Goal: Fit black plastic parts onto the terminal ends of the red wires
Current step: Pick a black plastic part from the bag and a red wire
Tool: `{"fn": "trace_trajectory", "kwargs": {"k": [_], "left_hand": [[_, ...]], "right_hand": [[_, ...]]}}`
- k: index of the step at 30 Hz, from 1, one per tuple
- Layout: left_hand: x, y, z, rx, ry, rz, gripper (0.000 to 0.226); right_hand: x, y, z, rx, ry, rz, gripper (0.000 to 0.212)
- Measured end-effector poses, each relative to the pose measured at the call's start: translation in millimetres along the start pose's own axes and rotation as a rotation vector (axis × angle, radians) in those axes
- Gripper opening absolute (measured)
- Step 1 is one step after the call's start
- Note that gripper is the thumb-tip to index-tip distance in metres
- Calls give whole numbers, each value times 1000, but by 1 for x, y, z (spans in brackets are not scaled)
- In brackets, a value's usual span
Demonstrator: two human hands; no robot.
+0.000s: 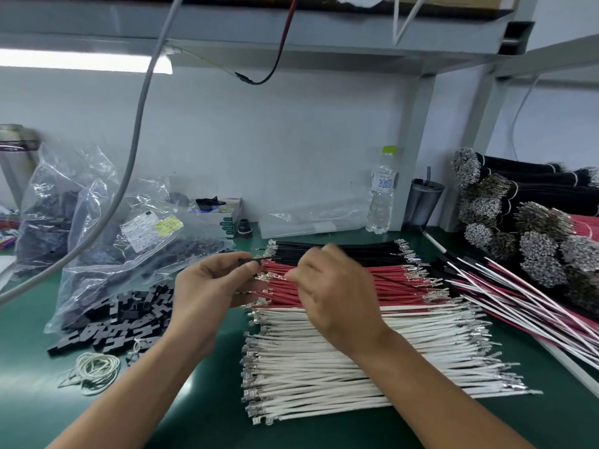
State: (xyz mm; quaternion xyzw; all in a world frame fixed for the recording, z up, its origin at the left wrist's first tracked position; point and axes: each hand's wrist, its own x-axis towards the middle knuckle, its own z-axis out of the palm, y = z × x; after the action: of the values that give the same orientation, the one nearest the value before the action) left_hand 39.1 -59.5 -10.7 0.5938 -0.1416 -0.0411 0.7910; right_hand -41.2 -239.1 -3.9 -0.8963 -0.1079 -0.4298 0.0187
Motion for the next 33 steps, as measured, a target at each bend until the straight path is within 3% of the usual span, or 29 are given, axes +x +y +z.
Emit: {"fn": "trace_trajectory", "kwargs": {"k": [2, 4, 7, 16, 20, 27, 33], "left_hand": [[4, -1, -7, -40, 40, -49, 26], [6, -3, -10, -58, 50, -76, 27], [9, -3, -12, -71, 38, -82, 24], [6, -1, -12, -95, 13, -98, 35], [6, 2, -10, -103, 17, -101, 40], [0, 4, -6, -120, -114, -148, 28], [-7, 4, 0, -94, -197, -163, 38]], "right_hand": [[5, 0, 17, 17, -228, 120, 16], [14, 7, 31, 66, -333, 264, 24], [29, 13, 40, 122, -380, 384, 15], [34, 22, 33, 27, -470, 410, 11], [28, 23, 26, -92, -391, 273, 17], [-2, 14, -3, 506, -226, 425, 14], [-12, 7, -12, 651, -89, 431, 8]]}}
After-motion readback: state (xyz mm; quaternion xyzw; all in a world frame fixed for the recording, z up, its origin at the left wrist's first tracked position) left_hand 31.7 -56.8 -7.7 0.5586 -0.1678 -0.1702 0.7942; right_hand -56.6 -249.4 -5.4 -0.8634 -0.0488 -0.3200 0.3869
